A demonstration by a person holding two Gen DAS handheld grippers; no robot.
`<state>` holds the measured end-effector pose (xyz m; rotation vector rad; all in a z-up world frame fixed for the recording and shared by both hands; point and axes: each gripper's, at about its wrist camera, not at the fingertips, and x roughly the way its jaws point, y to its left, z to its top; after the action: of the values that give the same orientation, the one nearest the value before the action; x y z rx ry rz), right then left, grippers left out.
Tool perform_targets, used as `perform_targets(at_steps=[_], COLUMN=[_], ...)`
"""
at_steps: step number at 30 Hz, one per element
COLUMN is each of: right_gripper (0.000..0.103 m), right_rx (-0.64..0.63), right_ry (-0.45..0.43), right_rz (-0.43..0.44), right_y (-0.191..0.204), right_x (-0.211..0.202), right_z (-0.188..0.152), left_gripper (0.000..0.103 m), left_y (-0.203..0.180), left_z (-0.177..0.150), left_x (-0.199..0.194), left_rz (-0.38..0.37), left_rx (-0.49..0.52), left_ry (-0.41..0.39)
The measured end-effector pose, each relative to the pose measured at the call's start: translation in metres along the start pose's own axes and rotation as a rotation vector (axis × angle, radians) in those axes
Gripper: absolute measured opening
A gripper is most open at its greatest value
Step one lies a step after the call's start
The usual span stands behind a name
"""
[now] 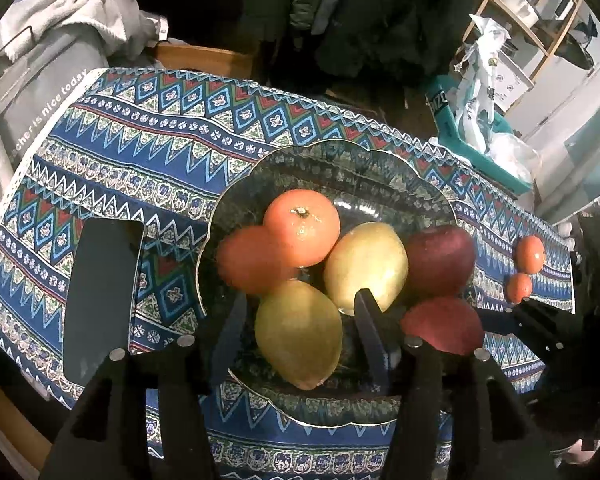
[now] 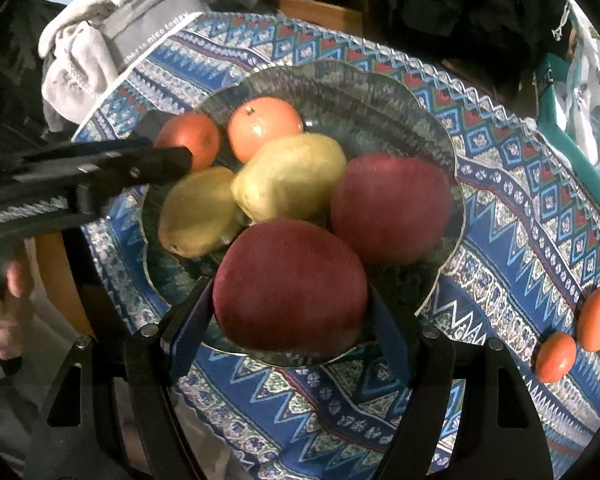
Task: Organize fruits
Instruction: 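Open the right tool to drop the apple while the left tool releases the orange into the bowl, then move both tools back toward the remaining oranges on the cloth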
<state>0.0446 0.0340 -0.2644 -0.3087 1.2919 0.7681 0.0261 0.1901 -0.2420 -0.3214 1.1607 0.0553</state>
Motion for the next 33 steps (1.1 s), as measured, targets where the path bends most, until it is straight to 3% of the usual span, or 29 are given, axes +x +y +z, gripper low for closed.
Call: perform_targets(at_steps=[6,12,15,33], right_gripper=[0.077,0.076,0.076,0.076], right_rx=[-0.005,-0.005,-0.011,0.096], right_ry=[-0.005,-0.071,-0.102,-0.251], right_rz=[0.005,0.022,-0.016,-0.069], right_y=[0.0,0.0,-0.002,-0.041], right_x=[-0.001,-0.025,-0.038,-0.109], right_z=[0.0,0.006,0.007,0.003], left_gripper=[0.058,0.06,0.063,0.071], left_y=[-0.004,-0.004,-0.006,-0.065], left_z=[-0.002,-0.002,-0.002,-0.001], left_x=[-0.001,-0.008,-0.014,-0.054], left_rz=[0.016,0.014,0.01,-0.041], left_rx=[0.023,0.02,0.021,0.126], left_ry=[0.002,-0.007,-0.018,-0.088])
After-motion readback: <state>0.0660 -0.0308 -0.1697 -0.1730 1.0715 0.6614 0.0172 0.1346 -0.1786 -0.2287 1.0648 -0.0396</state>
